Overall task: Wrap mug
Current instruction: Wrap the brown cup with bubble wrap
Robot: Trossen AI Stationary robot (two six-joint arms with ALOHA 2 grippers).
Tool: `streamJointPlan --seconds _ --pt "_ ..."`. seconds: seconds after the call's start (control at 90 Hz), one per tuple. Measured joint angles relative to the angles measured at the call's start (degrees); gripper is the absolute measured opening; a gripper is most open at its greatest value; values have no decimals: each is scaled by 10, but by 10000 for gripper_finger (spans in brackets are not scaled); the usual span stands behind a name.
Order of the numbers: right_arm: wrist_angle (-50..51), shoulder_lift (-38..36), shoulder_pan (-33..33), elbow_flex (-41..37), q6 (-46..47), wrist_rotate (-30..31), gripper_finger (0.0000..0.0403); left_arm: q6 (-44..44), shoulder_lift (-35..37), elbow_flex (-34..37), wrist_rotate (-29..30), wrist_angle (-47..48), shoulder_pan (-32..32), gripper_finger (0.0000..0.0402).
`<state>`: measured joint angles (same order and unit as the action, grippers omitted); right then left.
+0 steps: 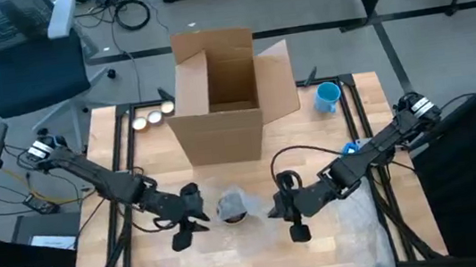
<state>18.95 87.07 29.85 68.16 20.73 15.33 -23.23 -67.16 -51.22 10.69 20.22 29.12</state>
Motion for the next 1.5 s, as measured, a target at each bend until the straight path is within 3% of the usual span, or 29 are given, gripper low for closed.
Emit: streamJointPlan --seconds 0.122,0.189,0.422,0.589,0.689,1.233,1.5 --pt "0 0 0 0 -1 -7 0 65 14 0 229 -35 -4 117" --pt "0 0 0 0 -1 -11 0 93 4 -1 288 -51 -16 117" --pt "0 0 0 0 -8 -21 0 114 -80 0 150 -87 -82 117" --pt "0 0 0 0 -9 -29 0 102 -112 0 -31 -145 -94 117" --pt "0 0 0 0 -9 -31 0 78 -107 0 -90 -170 -81 117" --pt "-69 0 -8 0 -34 -30 0 33 -128 0 -64 -173 -22 117" --pt "-140 12 -30 0 -83 -34 0 30 -150 0 16 -190 -8 117"
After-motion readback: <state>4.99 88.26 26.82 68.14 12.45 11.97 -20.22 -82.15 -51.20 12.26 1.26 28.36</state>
